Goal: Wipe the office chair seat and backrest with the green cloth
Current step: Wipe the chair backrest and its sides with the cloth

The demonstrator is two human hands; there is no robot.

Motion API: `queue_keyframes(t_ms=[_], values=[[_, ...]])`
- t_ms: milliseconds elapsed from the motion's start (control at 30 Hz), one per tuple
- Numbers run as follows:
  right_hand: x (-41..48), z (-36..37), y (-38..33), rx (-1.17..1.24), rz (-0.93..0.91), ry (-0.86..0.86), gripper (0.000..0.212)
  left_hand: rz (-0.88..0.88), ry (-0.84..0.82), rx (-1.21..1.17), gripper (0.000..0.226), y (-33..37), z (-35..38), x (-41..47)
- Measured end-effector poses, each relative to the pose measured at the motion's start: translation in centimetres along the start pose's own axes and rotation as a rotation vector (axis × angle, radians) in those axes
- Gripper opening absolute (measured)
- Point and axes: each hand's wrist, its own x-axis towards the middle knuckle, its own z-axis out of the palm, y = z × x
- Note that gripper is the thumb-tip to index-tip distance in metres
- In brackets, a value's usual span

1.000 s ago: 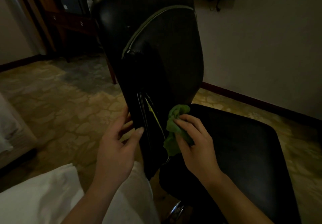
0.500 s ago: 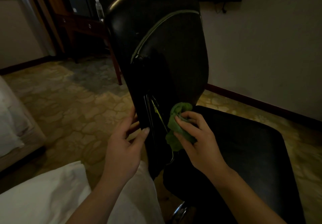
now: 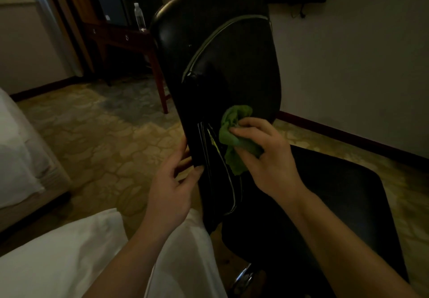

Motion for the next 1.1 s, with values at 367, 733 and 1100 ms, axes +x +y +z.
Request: queue_keyframes(t_ms=[367,733,1100], values=[[-5.8,0.3,4.3,0.001,0.159,-0.036,0.039,0.003,-0.008,-0.018,0.067,-0.9,0.0,0.3],[-0.5,0.7,0.6,-0.010,-0.049,0.073,0.033,-0.017,-0.074,-0.124,0.056,-1.5,-0.8,0.8],[-3.0,-0.1,2.9,-0.059,0.035,-0.002,0.038,-0.004,-0.060,-0.164,0.049,-2.0,-0.6,1.0]])
